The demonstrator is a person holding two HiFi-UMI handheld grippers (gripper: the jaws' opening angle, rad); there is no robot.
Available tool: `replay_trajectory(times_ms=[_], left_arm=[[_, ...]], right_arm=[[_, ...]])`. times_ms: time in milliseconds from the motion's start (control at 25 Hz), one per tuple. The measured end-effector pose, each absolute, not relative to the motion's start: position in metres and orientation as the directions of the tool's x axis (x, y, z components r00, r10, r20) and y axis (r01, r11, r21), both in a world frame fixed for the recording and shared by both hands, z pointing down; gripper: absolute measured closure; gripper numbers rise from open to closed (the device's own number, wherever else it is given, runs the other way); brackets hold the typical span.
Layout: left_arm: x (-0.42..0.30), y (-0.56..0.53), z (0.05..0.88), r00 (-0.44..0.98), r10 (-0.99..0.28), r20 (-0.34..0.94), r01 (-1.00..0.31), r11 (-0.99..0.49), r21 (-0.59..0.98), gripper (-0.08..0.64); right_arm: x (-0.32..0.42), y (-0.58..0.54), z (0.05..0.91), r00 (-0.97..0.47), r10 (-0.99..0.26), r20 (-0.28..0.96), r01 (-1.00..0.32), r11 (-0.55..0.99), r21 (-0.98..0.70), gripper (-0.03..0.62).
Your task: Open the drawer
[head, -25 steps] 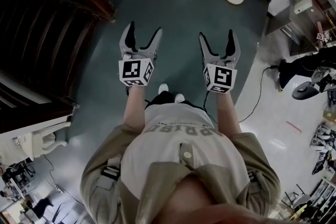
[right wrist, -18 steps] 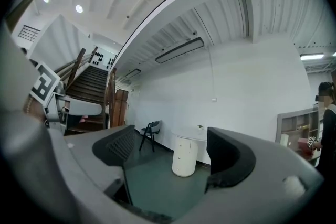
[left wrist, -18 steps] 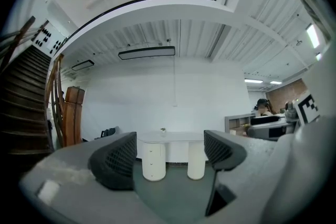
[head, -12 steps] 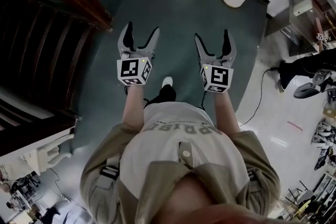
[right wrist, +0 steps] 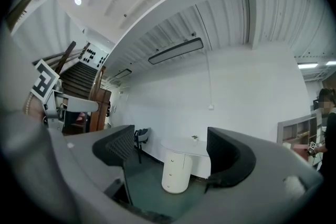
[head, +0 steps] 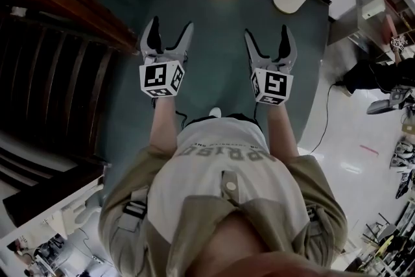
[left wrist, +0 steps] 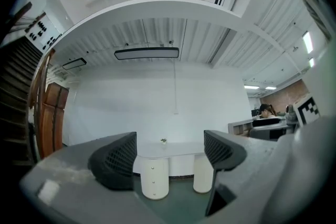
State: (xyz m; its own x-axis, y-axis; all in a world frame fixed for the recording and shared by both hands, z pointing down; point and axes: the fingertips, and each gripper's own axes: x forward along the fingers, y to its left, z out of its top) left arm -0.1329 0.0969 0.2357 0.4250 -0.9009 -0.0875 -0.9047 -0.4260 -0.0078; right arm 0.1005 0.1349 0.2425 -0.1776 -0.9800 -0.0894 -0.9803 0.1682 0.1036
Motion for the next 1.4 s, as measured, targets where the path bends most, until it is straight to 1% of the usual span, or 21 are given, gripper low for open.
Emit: replay_trajectory(times_ms=[280,560,1080,1400], left_arm=[[-0.130,0.055,0.266,0.433,-0.901,-0.029,-0.900,-0.433,0.036,0.158],[-0.119,-0.006,0.286,0.418,-0.908,-0.011,-0.907,-0.418,0.039,0.158],[-0.091,-0.180,0.249,0.390,-0.919,-0.060,-0.920,-0.391,0.009,0.159],[-0.069,-0.267,0.257,0.376,-0.926,-0.031,-0.926,-0.377,0.012,0.158]], right_arm=[[0.116,0.098,0.264,-0.146,-0.989,-0.024,-0.983,0.143,0.111,0.170],[0.135,0.030,0.284,-0.142,-0.990,-0.014,-0.985,0.140,0.104,0.170],[0.151,-0.153,0.256,-0.222,-0.973,-0.057,-0.969,0.214,0.124,0.170],[0.161,-0.240,0.264,-0.261,-0.965,-0.038,-0.960,0.255,0.115,0.170]])
